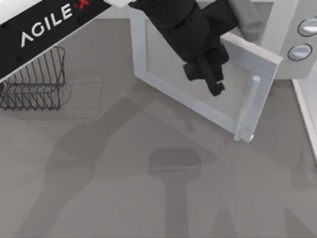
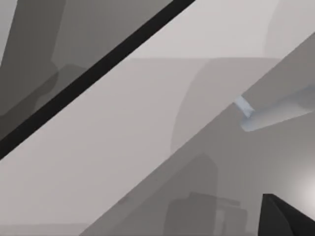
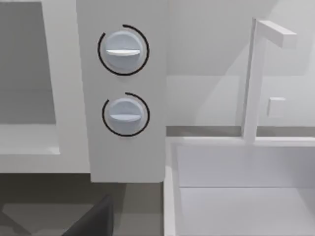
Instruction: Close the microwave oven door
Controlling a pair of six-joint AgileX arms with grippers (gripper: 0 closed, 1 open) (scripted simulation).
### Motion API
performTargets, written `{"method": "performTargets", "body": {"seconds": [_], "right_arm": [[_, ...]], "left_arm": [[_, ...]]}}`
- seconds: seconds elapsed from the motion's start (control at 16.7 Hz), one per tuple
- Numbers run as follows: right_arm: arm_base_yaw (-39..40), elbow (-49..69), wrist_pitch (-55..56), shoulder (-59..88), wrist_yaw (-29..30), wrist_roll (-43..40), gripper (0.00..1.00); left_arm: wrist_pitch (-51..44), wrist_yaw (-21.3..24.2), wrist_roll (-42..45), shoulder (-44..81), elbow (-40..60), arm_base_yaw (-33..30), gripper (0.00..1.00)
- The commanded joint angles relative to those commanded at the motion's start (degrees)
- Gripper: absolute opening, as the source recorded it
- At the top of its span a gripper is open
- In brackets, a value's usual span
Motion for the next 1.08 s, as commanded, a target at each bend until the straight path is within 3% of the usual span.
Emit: {"method": "performTargets", "body": {"seconds": [0.6,1.08], "right_arm": [[0.0,0.0,0.0,0.0,0.0,0.0,1.0],[0.0,0.0,0.0,0.0,0.0,0.0,1.0]], "left_arm": [[-3.89,0.75,-1.63,4.19,0.76,-2.24,0.0],[-1.29,-0.72,-1.92,3.65,5.22,-2.12,0.0]]}}
